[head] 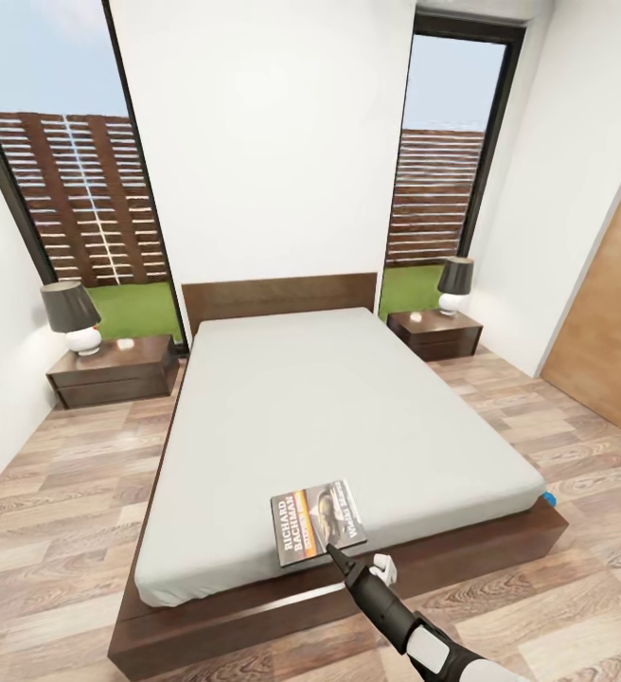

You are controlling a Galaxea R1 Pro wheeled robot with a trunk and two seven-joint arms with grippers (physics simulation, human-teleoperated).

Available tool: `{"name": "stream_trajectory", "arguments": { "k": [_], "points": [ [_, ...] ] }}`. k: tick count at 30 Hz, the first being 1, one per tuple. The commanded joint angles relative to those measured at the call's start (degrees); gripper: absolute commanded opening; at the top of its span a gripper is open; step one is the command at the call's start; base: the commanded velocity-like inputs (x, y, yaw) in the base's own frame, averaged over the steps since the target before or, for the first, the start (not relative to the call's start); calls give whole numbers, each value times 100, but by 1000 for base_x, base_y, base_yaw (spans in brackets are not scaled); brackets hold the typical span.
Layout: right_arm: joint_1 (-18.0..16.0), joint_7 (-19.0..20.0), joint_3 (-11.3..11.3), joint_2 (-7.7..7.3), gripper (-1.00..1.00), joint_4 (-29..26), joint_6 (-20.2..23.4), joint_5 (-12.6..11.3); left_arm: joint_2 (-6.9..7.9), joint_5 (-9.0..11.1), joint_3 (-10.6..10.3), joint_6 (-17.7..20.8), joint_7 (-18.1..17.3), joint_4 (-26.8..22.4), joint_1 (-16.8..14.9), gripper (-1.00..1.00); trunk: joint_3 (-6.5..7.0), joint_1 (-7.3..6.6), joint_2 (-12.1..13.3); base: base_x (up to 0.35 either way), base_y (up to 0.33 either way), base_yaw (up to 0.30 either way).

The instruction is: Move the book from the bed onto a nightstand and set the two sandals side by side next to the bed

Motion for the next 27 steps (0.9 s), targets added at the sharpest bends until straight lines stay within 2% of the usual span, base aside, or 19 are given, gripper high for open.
{"name": "stream_trajectory", "arguments": {
  "k": [1, 16, 27],
  "points": [
    [-3, 10, 18, 1, -100, 3, -2, -33, -10, -60, 44, -22, 11, 1, -3, 100, -3, 3, -10, 0, 0, -5],
    [5, 12, 24, 12, -100, 22, -19, -23, -45, -60, 45, -22, 11, 1, -3, 100, 89, 3, -10, 0, 0, -1],
    [6, -22, 27, 16, -100, 91, -29, 202, -45, -60, 45, -22, 11, 1, -3, 100, 97, 3, -10, 0, 0, 0]
  ]
}}
